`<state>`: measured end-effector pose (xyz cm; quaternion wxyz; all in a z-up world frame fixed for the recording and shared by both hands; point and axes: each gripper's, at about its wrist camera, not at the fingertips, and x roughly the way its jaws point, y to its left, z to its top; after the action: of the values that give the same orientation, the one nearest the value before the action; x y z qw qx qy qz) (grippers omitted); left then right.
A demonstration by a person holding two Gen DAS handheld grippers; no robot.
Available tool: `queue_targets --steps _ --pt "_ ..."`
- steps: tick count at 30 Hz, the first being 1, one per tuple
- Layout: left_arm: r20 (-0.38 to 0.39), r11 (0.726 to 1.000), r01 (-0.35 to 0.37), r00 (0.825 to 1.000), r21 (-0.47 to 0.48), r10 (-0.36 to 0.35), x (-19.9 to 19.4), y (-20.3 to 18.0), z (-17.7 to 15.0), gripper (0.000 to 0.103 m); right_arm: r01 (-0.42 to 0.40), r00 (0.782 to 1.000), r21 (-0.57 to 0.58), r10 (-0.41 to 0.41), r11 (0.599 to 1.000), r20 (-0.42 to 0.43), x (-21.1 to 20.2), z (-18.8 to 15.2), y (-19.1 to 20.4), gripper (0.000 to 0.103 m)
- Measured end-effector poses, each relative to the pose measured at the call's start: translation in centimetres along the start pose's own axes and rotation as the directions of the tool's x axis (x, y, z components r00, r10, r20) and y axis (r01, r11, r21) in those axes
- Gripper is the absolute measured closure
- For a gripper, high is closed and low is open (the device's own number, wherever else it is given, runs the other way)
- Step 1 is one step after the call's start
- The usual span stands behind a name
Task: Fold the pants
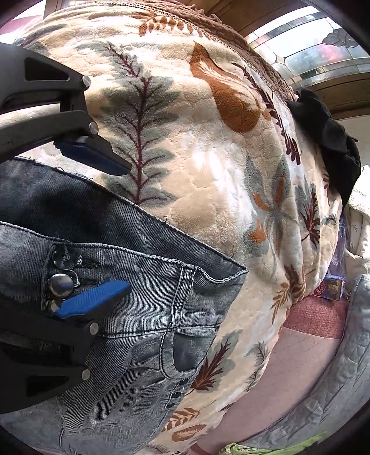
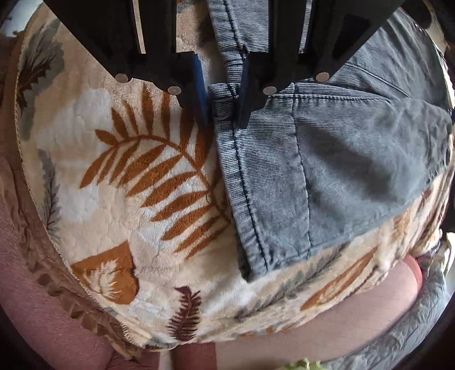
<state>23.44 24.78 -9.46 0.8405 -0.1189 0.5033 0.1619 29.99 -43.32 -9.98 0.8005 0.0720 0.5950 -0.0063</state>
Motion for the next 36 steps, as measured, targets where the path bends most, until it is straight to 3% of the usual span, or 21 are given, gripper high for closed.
queue_targets --steps 1,3,4,6,8,10,11,13,15,18,22,26,29,33,36 --pt "0.021 1.0 0.006 1.0 0.016 -0.007 -1.0 -0.1 0.0 0.026 -0.011 0.999 0.002 0.011 1.0 0.035 -1.2 -0.2 0.1 0.061" --pt "0.084 0.998 0.006 0.996 0.063 -0.011 -3.1 -0.6 -0.1 0.026 0.08 0.991 -0.03 -0.077 0.996 0.108 -3.6 -0.7 1.0 0.055" --pt "0.117 0.997 0.007 0.993 0.082 -0.017 -4.0 -0.9 -0.2 0.026 0.077 0.988 -0.049 -0.07 0.996 0.14 -4.7 -1.0 1.6 0.053" --pt "0.141 0.993 0.028 0.989 0.112 -0.044 -4.8 -1.7 -0.5 0.026 -0.004 0.982 -0.068 0.016 0.998 0.188 -6.4 -1.7 3.0 0.046" --pt "0.109 0.987 0.045 0.992 0.154 -0.062 -4.1 -2.9 -0.8 0.026 -0.103 0.973 -0.096 0.12 0.99 0.195 -6.5 -2.0 4.6 0.038" --pt "0.02 0.98 -0.025 1.0 0.197 0.022 -1.5 -4.0 -1.3 0.026 -0.156 0.972 -0.105 0.171 0.982 0.161 -4.3 -2.1 6.8 0.038" --pt "-0.03 0.976 -0.057 0.997 0.211 0.065 -0.1 -4.4 -1.8 0.022 -0.146 0.981 -0.101 0.158 0.984 0.117 -2.5 -2.1 7.3 0.037" --pt "-0.013 0.981 -0.083 0.996 0.175 0.087 0.2 -3.8 -1.8 0.012 -0.083 0.997 -0.076 0.082 0.994 -0.008 1.6 -2.7 7.2 0.037" --pt "-0.039 0.986 -0.072 0.996 0.152 0.079 -0.6 -3.4 -1.1 0.012 -0.066 0.998 -0.105 0.068 0.992 0.017 1.0 -2.7 7.8 0.037" --pt "0.037 0.986 -0.02 0.999 0.166 0.014 -2.7 -3.0 0.0 0.012 -0.191 0.978 -0.112 0.199 0.975 0.062 -2.9 -1.5 8.2 0.037" --pt "0.118 0.997 0.027 0.992 0.079 -0.037 -3.6 -1.6 3.4 0.012 -0.151 0.976 -0.056 0.158 0.987 0.149 -5.6 2.9 5.9 0.032" --pt "0.072 0.99 0.141 0.988 -0.017 -0.139 -0.6 -1.2 7.3 0.012 -0.143 0.979 0.019 0.139 0.99 0.149 -3.6 8.2 2.9 0.032" --pt "0.027 0.977 0.2 0.98 -0.066 -0.199 2.1 -1.6 9.4 0.013 -0.164 0.983 0.035 0.16 0.986 0.089 -0.1 11.0 2.4 0.034" --pt "-0.007 0.973 0.22 0.975 -0.075 -0.221 4.4 -2.4 10.9 0.015 -0.15 0.988 0.013 0.149 0.989 0.037 2.9 12.3 2.8 0.045" --pt "-0.05 0.969 0.237 0.969 -0.075 -0.241 5.8 -2.7 11.2 0.028 -0.132 0.991 0.019 0.133 0.991 -0.005 4.5 12.2 2.7 0.057"
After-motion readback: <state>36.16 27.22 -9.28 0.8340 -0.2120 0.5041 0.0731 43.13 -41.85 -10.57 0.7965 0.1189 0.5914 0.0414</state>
